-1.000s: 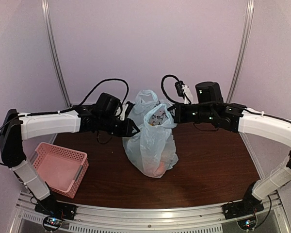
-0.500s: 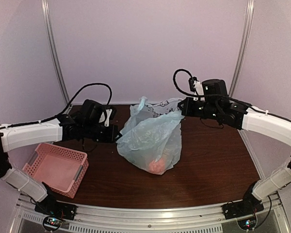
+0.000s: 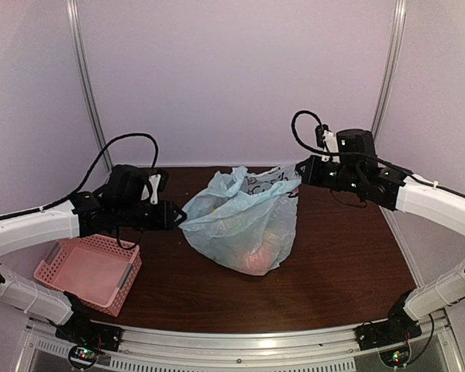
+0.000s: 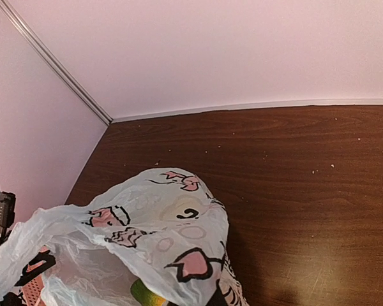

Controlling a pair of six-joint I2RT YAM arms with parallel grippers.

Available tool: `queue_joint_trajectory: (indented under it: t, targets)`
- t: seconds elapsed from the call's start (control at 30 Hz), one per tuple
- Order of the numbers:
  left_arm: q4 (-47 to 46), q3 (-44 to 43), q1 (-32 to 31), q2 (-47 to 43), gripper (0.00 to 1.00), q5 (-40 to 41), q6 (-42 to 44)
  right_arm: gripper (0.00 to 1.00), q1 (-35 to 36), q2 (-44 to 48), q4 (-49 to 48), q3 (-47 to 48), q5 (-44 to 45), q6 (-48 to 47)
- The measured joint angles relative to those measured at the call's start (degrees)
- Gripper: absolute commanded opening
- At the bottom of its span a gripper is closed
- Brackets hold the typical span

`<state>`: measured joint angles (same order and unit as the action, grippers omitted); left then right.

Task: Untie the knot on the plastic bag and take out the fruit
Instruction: Adjust the bag opening for the takeout bag, then adjust the takeout bag at the center of the board.

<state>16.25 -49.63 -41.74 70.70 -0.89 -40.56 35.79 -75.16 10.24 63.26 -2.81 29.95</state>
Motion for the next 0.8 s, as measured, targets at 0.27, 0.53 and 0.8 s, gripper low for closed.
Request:
queue_joint_trajectory:
  t: [0.27, 0.53, 0.8]
  targets:
    - [3.78, -8.87, 0.11, -0.42, 0.82, -1.22, 11.41, 0.0, -0.42, -0.72, -2.54, 0.24, -6.21, -1.46]
    - [3.56, -23.54, -7.13, -0.44, 0.93, -1.51, 26.03, 0.0, -0.42, -3.17, -3.85, 1.05, -7.89, -1.68]
    - [4.98, -30.99, -16.02, 9.31, 0.97, 4.31, 31.74, 0.0, -0.42, -3.8, -4.13, 1.88, -7.98, -1.68]
